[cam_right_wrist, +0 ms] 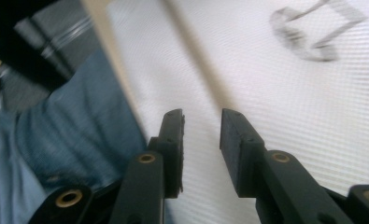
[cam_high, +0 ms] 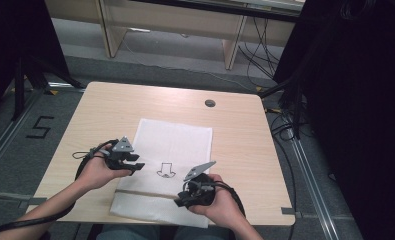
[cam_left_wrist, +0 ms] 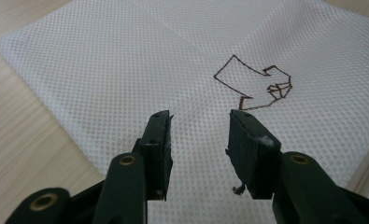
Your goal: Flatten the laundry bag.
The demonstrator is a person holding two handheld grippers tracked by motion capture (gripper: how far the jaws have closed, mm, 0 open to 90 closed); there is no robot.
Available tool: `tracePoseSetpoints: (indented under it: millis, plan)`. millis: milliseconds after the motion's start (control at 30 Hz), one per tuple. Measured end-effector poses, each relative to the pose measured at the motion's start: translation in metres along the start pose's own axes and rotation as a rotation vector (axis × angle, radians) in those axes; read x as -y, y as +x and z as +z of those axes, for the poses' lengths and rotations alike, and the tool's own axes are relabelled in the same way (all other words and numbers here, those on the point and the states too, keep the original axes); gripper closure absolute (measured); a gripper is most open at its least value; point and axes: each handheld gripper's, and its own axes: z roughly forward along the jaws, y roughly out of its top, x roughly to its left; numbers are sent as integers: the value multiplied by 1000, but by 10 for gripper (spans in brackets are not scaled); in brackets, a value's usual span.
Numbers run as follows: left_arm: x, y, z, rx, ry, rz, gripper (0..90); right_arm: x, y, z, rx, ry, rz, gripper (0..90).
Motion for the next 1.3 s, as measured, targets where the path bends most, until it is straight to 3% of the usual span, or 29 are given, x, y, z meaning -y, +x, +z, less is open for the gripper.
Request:
tracePoseSetpoints:
  millis: [67, 100, 133, 167, 300, 400, 467, 500, 533, 667, 700, 733, 800, 867, 933, 967, 1000, 1033, 1067, 1133, 1167, 1300]
  plan:
    - [5, -2, -4, 5, 1, -20, 592, 1, -8, -9, 47, -17, 28, 708]
    - [10, -5, -8, 23, 4, -15, 601, 5, -17, -14, 93, -9, 50, 730]
    - [10, -5, -8, 23, 4, -15, 609, 5, -17, -14, 93, -9, 50, 730]
    - [14, -7, -10, 41, 15, -22, 647, 12, -23, -15, 123, 18, 93, 798]
    - [27, -17, -16, 99, 73, -16, 752, 20, -29, -13, 149, 69, 128, 900]
    - [33, -27, -19, 131, 101, -27, 866, 28, -31, -7, 138, 118, 170, 900]
    - [34, -30, -21, 150, 153, 24, 893, 29, -29, -4, 131, 129, 194, 900]
    - [35, -32, -21, 151, 179, 63, 895, 30, -29, -3, 132, 128, 182, 900]
    - [38, -40, -17, 162, 181, 37, 895, 29, -27, -1, 133, 138, 194, 900]
    - [39, -44, -13, 165, 222, 51, 895, 30, -29, 4, 141, 155, 218, 900]
    - [39, -44, -11, 162, 231, 76, 894, 31, -29, 5, 138, 164, 231, 900]
    - [40, -48, -8, 152, 219, 50, 894, 32, -31, 7, 154, 164, 209, 900]
    - [39, -48, -6, 154, 243, 86, 892, 32, -33, 9, 171, 184, 219, 900]
    - [39, -49, -3, 154, 255, 92, 891, 32, -35, 9, 177, 179, 209, 900]
    - [38, -49, 0, 154, 240, 71, 890, 31, -36, 9, 186, 182, 230, 900]
    - [37, -48, 1, 150, 253, 77, 889, 30, -40, 9, 195, 175, 217, 900]
    - [36, -50, 5, 139, 217, 35, 889, 29, -41, 9, 196, 174, 219, 900]
    - [36, -50, 5, 139, 217, 35, 889, 29, -43, 9, 204, 177, 231, 900]
    - [34, -47, 4, 139, 248, 81, 889, 28, -45, 9, 208, 169, 217, 900]
    - [33, -49, 7, 131, 223, 58, 889, 28, -47, 9, 207, 170, 221, 900]
    - [32, -46, 6, 136, 245, 91, 889, 28, -48, 8, 211, 172, 228, 900]
    - [31, -45, 8, 140, 242, 73, 887, 29, -52, 7, 206, 164, 238, 900]
